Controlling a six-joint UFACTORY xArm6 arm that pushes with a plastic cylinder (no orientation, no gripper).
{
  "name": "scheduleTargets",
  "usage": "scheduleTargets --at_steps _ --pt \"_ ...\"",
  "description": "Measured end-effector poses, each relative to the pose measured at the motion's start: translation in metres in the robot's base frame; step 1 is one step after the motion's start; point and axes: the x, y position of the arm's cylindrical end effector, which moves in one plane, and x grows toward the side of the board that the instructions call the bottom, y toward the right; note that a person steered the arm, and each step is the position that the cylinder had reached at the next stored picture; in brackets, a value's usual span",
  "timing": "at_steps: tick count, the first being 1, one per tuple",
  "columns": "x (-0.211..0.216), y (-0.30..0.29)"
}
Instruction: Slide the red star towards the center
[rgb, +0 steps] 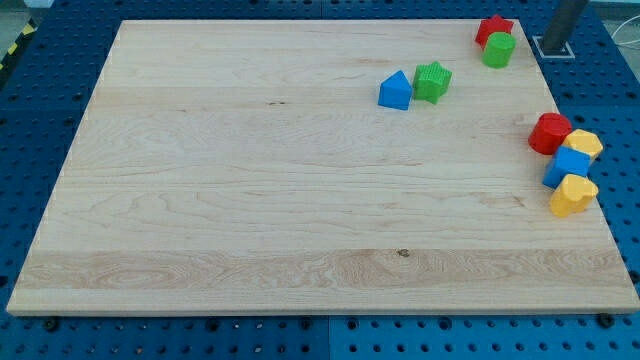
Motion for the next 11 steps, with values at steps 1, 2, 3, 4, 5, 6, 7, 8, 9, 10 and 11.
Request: scheduleTargets --at_steps 1,2,3,4,5,6,7,8,9,10,11 --pt "-0.002 -0.063" --pt "-0.011 -0.066" --pt "-0.017 -0.030" --pt "-0.032 -0.006" --pt "-0.058 -0.013" --pt "-0.061 -0.057" --pt "-0.042 -0.103" --pt "-0.012 -0.136" --pt "0.011 -0.165" --pt "0.018 -0.191" --pt "0.004 -0.205"
